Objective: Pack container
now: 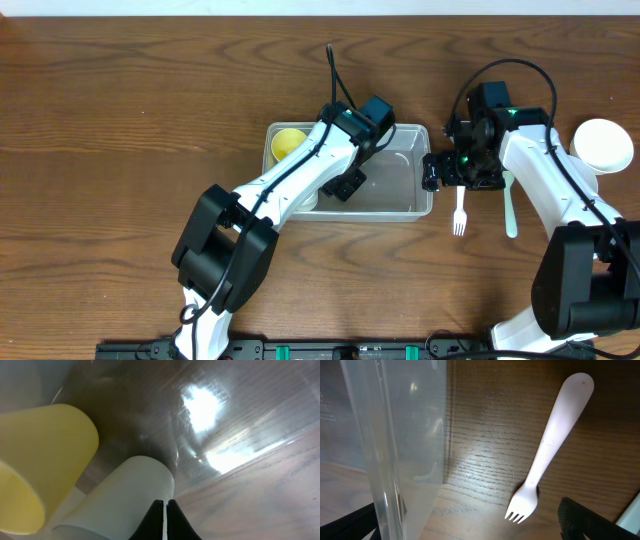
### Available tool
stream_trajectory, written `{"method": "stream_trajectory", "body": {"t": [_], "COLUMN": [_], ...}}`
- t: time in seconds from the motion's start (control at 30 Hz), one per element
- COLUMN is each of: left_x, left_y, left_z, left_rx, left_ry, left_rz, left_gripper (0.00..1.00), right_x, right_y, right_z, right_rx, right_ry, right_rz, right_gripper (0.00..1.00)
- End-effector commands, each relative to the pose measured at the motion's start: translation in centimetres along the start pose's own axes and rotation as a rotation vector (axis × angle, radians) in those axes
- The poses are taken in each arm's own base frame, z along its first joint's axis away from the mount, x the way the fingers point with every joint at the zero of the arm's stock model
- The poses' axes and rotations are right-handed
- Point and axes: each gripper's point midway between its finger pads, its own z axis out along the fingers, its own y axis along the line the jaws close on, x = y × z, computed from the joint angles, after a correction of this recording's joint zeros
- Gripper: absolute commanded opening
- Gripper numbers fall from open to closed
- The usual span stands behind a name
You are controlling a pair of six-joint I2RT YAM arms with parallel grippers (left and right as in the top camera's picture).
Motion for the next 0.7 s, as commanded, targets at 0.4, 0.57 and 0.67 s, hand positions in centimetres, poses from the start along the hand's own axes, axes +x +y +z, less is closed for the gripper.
{"method": "stream_trajectory", "body": {"t": [0.4, 0.57, 0.67], "left_x": [0.4, 0.5, 0.7], "left_y": [-0.5, 0.9, 1.5], "left_z": [3.4, 3.5, 3.4], "left_rx": [0.009, -0.073, -0.108], "left_ry": [0.080, 0.092, 0.098], "left_rz": [0.039, 0.043, 0.045], "left_gripper": [0.07, 0.07, 0.06], "right_x": [-0.3, -0.3, -0.3], "right_y": [0.2, 0.2, 0.2], "right_z": [-0.1, -0.1, -0.1], "right_rx": [0.017, 0.017, 0.017], "right_ry": [-0.004, -0.004, -0.004], "right_rz": [-0.012, -0.012, -0.012], "right_gripper": [0.99, 0.99, 0.99]}}
